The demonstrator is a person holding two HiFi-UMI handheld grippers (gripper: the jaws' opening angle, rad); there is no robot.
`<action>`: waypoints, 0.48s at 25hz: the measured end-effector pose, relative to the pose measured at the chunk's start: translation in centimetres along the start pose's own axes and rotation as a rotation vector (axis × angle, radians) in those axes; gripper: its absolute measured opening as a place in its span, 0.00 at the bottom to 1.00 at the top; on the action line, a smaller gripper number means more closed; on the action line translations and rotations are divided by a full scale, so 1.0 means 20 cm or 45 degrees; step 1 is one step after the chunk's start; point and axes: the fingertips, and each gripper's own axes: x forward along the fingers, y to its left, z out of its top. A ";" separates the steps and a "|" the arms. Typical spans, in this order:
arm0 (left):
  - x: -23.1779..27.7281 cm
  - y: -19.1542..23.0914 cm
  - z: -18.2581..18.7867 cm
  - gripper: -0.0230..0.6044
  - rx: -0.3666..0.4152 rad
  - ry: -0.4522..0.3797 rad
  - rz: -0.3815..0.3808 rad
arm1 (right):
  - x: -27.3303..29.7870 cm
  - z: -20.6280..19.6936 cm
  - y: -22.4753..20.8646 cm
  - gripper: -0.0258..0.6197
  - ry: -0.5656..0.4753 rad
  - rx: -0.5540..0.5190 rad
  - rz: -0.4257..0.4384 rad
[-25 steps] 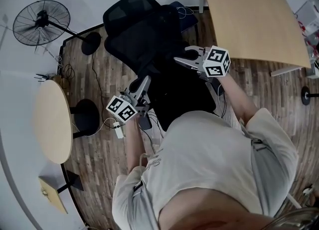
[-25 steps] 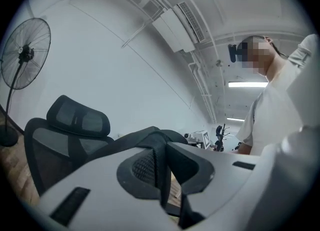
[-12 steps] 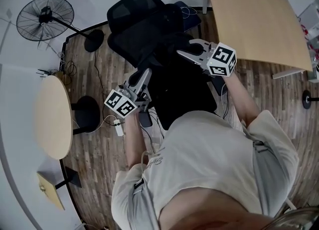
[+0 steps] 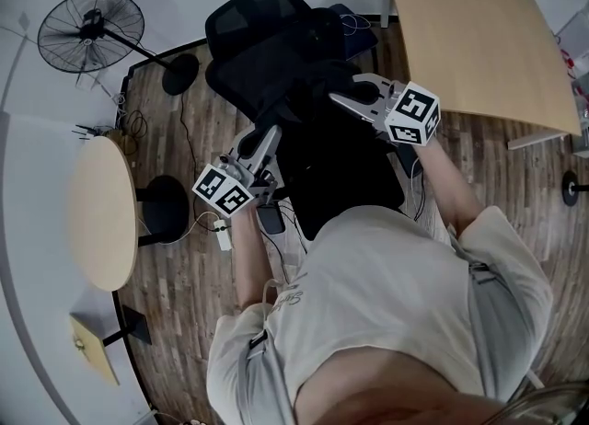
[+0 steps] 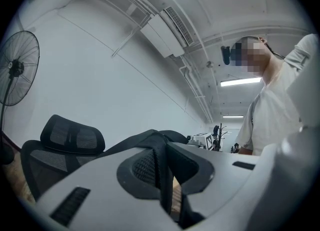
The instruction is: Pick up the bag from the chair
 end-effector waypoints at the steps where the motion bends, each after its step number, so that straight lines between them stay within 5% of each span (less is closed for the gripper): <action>1: 0.00 0.00 0.00 0.11 0.003 0.003 0.001 | 0.01 0.00 0.00 0.08 -0.001 0.002 0.003; 12: -0.02 0.01 -0.03 0.11 0.001 0.025 -0.009 | 0.01 -0.04 0.01 0.08 0.000 0.047 -0.013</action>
